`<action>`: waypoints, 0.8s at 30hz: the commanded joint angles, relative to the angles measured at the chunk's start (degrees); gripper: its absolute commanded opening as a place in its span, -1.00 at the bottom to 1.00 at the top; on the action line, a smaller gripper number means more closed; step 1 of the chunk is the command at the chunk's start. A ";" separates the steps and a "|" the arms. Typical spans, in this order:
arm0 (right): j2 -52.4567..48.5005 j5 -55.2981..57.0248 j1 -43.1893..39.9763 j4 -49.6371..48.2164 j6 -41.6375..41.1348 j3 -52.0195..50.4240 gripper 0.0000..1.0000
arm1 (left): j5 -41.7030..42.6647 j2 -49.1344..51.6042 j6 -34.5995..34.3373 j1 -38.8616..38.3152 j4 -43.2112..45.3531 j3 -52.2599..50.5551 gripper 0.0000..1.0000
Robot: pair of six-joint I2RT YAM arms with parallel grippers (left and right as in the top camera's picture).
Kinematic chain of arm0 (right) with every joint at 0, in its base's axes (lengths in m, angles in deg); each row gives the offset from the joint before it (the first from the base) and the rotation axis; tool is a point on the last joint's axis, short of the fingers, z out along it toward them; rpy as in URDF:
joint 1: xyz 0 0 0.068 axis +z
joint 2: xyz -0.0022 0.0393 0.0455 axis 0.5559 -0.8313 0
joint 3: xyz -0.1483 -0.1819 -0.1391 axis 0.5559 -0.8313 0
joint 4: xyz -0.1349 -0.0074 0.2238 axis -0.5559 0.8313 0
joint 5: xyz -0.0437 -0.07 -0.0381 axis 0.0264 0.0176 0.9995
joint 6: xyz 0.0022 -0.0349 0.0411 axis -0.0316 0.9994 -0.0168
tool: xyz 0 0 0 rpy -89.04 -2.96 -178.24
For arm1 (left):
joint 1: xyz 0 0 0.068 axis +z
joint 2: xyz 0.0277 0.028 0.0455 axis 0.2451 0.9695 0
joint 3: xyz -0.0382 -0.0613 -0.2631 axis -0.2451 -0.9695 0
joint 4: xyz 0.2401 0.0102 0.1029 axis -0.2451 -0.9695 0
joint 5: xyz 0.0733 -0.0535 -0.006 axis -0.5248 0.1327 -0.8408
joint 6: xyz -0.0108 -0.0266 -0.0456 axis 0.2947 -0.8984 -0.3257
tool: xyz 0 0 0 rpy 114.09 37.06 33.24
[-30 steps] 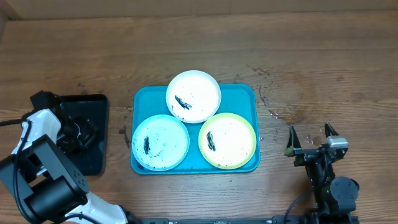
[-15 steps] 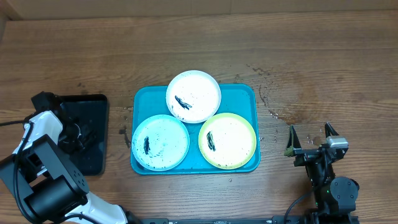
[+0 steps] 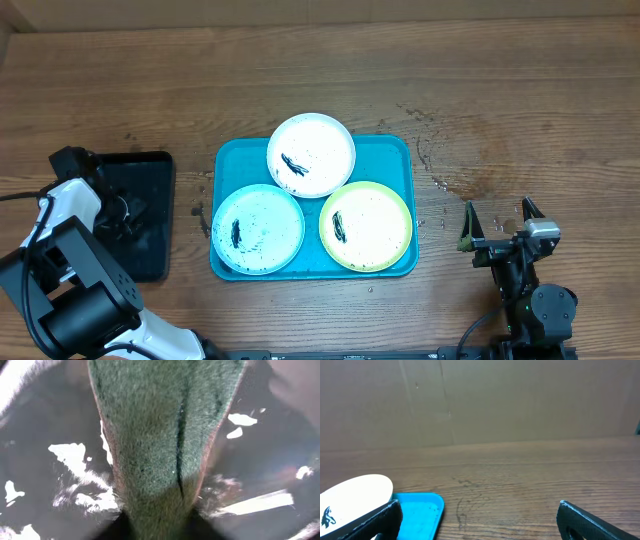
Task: Clean dirty plates on tray and stack at the side
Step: 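Dip and swish the green sponge in the basin water with left gripper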
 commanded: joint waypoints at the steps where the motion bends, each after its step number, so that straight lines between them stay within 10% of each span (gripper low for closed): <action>1: 0.31 0.59 -0.17 -0.35 0.04 -0.59 1.00 | 0.07 0.72 0.02 -0.09 1.62 -0.81 0.67; 2: 0.31 0.61 -0.15 -0.37 0.04 -0.59 1.00 | 0.07 0.72 0.02 -0.09 2.54 -0.81 1.00; 7: 0.31 0.61 -0.17 -0.35 0.04 -0.59 1.00 | 0.04 0.72 0.02 -0.09 6.40 -0.81 0.95; 12: 0.31 0.61 -0.17 -0.37 0.04 -0.59 1.00 | 0.37 0.72 0.00 -0.11 5.38 -0.81 -0.06; 20: 0.31 0.59 -0.17 -0.35 0.04 -0.59 1.00 | 0.55 0.72 0.00 -0.11 0.63 -0.81 -0.92; 22: 0.31 0.59 -0.17 -0.35 0.04 -0.59 1.00 | 0.85 0.72 -0.02 -0.11 -1.07 -0.81 -0.03; 23: 0.31 0.61 -0.17 -0.35 0.04 -0.59 1.00 | 1.66 0.72 0.00 -0.11 -1.92 -0.81 0.96; 24: 0.31 0.61 -0.17 -0.35 0.04 -0.59 1.00 | 2.56 0.72 0.00 -0.11 -2.45 -0.81 1.00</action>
